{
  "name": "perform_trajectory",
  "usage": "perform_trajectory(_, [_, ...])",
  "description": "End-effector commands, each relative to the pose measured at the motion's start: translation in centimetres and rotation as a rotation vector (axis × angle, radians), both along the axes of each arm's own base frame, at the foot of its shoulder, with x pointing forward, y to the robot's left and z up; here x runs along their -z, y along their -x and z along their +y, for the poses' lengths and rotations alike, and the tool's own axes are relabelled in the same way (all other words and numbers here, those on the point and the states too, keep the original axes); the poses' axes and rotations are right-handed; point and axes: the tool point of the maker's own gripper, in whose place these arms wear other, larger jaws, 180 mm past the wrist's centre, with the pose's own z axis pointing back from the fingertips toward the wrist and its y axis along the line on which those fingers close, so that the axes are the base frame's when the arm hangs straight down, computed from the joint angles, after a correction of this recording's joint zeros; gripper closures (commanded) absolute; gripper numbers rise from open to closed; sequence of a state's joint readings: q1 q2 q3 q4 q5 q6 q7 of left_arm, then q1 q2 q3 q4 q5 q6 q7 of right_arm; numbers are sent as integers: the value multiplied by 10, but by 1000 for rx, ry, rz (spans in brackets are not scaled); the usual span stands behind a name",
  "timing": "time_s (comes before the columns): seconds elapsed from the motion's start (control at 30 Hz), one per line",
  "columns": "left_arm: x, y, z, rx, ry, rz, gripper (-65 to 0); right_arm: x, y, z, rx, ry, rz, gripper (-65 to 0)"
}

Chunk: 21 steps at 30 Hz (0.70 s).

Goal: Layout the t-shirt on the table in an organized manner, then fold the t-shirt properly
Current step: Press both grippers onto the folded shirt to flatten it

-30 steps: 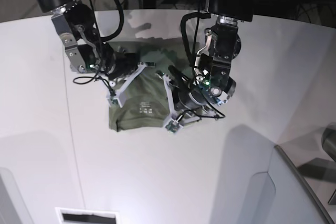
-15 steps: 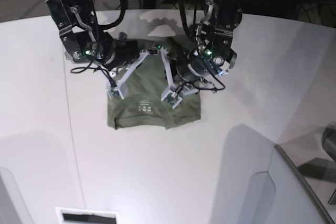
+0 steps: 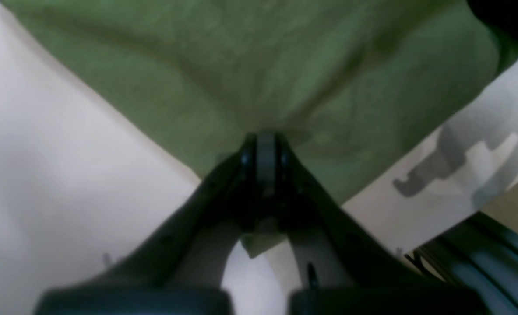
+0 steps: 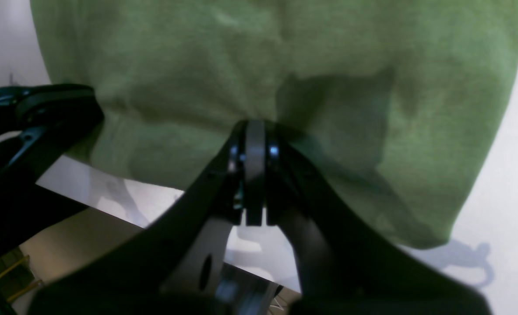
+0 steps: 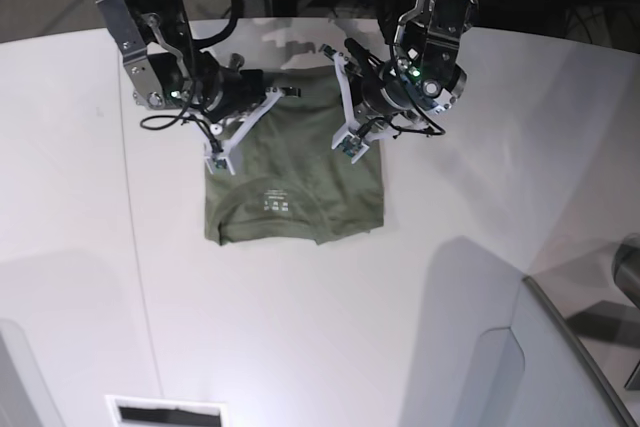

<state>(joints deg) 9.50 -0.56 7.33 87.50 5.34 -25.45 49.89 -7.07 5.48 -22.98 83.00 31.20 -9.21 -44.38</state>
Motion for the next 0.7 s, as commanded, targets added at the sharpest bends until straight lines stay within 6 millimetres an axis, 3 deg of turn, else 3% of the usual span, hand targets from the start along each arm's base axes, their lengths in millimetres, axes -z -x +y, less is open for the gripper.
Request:
perform_trajectory(0.0, [-7, -12, -2, -1, 11, -42, 0, -3, -3, 5, 2, -8, -9, 0])
perform_trajectory(0.23, [-14, -30, -3, 1, 10, -72, 0, 1, 5, 4, 9, -10, 10, 0])
perform_trajectory(0.57, [-20, -34, -3, -5, 23, -91, 0, -1, 4, 4, 12, -11, 2, 0])
perform_trajectory(0.67, [-38, -37, -4, -11, 34, -143, 0, -21, -8, 8, 7, -30, -66, 0])
